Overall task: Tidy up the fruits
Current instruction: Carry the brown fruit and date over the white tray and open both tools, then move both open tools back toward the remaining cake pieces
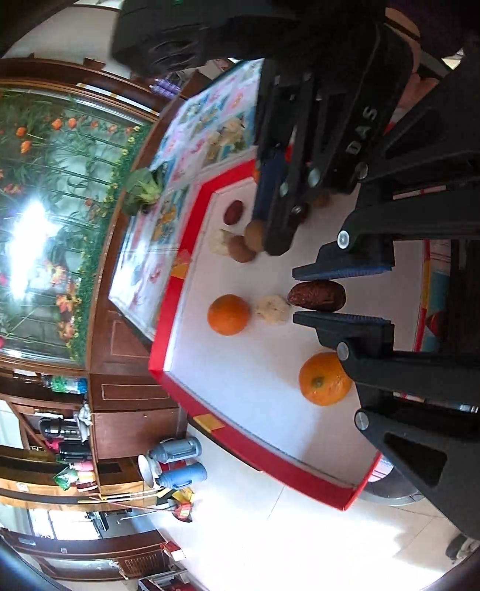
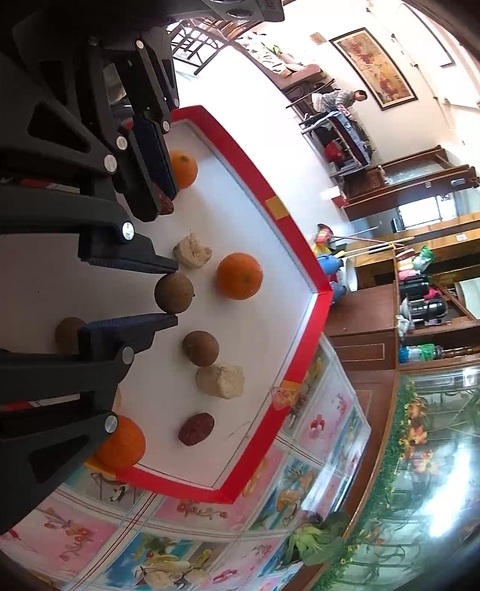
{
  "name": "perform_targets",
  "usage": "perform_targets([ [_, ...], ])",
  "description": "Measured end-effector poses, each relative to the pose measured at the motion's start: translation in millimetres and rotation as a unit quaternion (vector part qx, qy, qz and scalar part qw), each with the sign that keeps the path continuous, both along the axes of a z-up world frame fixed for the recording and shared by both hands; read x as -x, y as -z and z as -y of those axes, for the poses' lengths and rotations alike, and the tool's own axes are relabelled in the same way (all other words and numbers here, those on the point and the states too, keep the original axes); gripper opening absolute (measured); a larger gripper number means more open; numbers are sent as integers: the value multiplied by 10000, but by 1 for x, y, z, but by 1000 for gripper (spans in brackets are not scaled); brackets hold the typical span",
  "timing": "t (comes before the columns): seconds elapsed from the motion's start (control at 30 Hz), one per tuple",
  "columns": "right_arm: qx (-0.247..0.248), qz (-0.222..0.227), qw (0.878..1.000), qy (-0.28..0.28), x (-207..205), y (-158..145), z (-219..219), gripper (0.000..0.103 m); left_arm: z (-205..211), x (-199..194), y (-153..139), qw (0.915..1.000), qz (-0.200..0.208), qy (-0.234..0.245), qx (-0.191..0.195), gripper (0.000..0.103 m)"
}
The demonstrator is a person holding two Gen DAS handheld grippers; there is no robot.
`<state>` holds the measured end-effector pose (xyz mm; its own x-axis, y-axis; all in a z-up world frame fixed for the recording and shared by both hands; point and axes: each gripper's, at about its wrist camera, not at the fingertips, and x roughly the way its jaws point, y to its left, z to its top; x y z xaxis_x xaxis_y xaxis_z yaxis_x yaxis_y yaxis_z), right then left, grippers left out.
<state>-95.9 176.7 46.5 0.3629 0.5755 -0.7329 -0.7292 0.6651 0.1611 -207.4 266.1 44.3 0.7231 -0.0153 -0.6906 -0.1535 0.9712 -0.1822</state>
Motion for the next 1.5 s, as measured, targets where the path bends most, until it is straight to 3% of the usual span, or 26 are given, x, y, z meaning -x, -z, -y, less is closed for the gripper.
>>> perform_targets([
  [0.33,285,-214,9994,-42,4,9,-4,21,-7,-11,17,9992,-377,-104,88,19],
  [0.53,210,-287,9993,84,1,3,8,31,-10,-13,15,9983,-490,-243,203,19],
  [0.63,-133,-363,9990,244,-4,-7,25,39,-8,-10,12,9983,-461,-302,197,34],
  [0.77,-502,-267,9968,562,-5,-24,58,43,3,-1,-2,9984,-246,-469,-191,79],
  [1.2,-931,49,9815,1673,-2,-48,169,52,53,15,-36,9976,155,-240,-627,81],
  [1.5,-1139,97,9748,1915,11,-52,209,57,91,30,-59,9933,450,-168,-1049,95],
])
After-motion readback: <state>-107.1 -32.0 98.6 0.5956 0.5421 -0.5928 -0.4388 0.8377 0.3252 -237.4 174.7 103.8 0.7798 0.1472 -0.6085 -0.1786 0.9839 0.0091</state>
